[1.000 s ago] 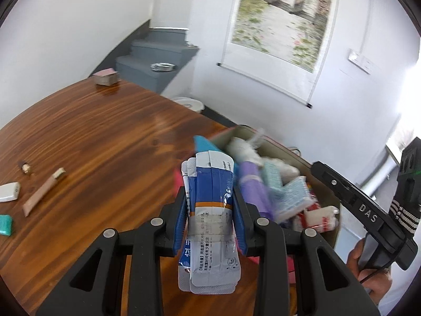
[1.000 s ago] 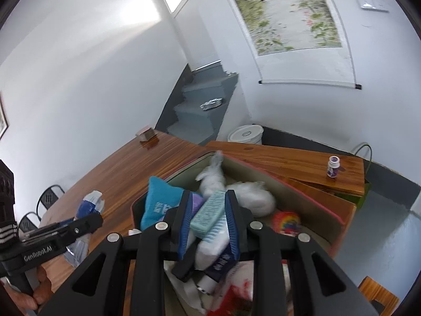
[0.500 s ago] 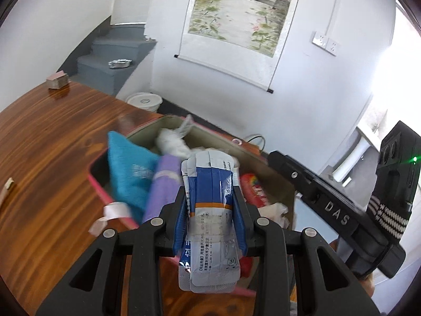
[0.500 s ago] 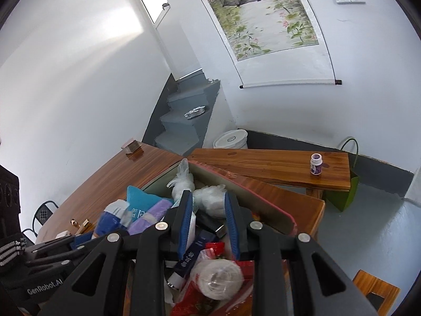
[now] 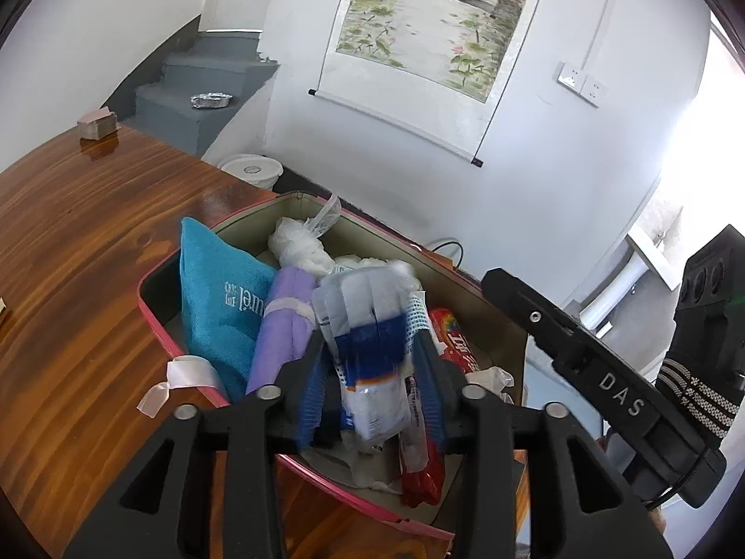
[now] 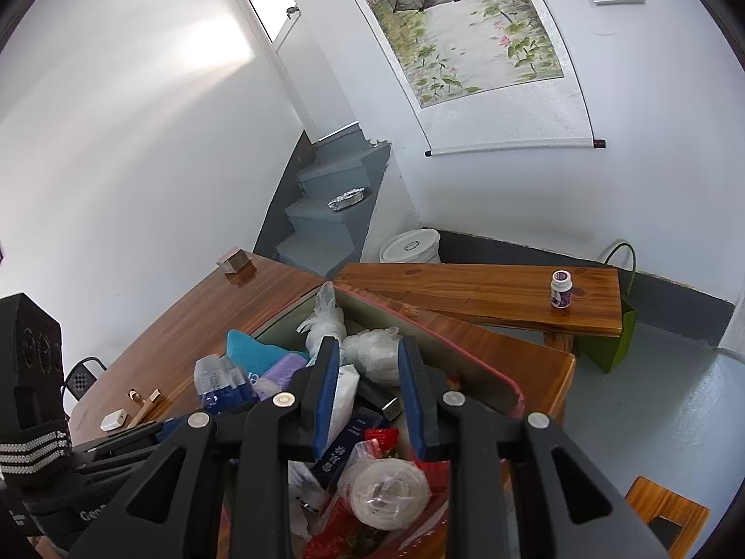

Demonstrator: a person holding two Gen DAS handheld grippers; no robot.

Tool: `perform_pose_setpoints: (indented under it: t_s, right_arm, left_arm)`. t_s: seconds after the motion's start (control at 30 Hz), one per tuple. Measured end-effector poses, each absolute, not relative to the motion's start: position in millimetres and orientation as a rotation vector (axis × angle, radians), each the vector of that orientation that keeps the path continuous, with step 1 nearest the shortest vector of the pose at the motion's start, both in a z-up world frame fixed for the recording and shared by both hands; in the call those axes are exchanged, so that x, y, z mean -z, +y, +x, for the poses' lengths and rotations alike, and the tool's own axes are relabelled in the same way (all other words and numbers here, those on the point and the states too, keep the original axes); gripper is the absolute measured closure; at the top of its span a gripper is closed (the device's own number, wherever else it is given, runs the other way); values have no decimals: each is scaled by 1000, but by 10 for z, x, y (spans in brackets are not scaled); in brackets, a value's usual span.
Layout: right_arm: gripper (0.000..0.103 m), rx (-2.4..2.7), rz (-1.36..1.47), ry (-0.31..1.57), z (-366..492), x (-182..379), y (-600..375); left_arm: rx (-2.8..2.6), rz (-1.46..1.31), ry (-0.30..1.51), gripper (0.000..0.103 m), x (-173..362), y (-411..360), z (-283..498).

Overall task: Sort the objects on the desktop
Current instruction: 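Carry the sachets and teal box over the red box and release them, then move both grippers away from the red box back over the table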

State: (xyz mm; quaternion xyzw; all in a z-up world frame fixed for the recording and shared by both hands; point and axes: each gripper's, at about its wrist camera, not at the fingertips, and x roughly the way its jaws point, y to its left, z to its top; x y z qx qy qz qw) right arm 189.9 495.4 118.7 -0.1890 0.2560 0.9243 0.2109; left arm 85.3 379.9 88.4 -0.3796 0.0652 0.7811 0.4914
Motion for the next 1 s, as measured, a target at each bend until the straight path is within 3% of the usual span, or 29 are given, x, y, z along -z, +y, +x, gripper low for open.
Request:
perform_pose_setpoints:
  t_s: [0.07,0.47,0.5,0.63,1.0]
  right_arm:
    - [74,-2573,-530,706,1882,-1195,4920]
    - [73,-2582,-538,680,1827,-1239,4798]
    - [70,-2584,-540,680,1820,-1240,4790]
    - [37,-2596,-538,659,1771,-1255,4681]
    - [31,-2737,-605,549,1439,-1290,4109]
  left_arm:
    - [-1887,-909,180,41,-899,3817,881]
    - [-1949,-895,138,41,-974,3565,750]
    - [-1974,-887,132,41,-990,3515,722]
    - [-2088,-862,139,40,-1033,3271,575]
    - [-2293,-930,76,40,-984,2483,137]
